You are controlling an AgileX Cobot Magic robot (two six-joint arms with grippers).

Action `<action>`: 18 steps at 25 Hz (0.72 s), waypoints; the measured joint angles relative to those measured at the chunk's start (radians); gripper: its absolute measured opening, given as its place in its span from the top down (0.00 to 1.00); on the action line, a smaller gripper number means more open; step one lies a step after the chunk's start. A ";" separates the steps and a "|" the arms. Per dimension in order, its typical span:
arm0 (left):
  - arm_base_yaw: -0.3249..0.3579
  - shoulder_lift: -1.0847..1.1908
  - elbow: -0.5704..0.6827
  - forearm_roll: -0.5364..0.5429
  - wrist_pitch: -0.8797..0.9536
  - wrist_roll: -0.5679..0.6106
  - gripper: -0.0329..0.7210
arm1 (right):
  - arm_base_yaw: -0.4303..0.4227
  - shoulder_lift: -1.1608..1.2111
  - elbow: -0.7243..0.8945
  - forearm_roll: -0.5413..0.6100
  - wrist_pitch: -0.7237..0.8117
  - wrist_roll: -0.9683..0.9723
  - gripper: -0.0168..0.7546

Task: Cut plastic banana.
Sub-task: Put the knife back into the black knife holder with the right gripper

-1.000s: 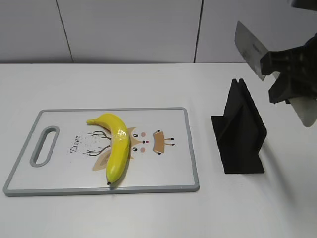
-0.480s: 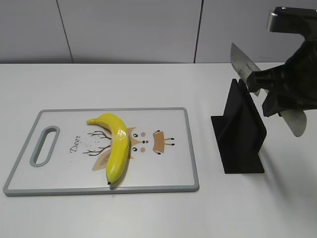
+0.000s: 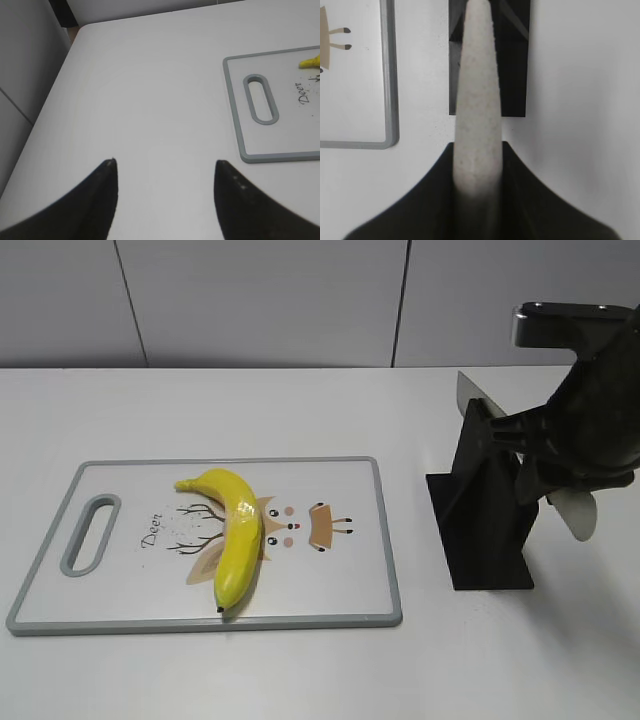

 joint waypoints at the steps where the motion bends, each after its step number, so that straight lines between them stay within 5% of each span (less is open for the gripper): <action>1: 0.000 0.000 0.000 0.000 0.000 0.000 0.21 | 0.000 0.000 0.000 0.000 0.000 -0.001 0.77; 10: 0.000 0.000 0.000 -0.003 0.000 -0.001 0.21 | 0.000 0.000 0.000 0.017 0.025 -0.018 0.72; 18: 0.000 0.000 0.000 -0.004 0.000 -0.001 0.21 | 0.000 0.000 0.000 0.021 0.058 -0.043 0.16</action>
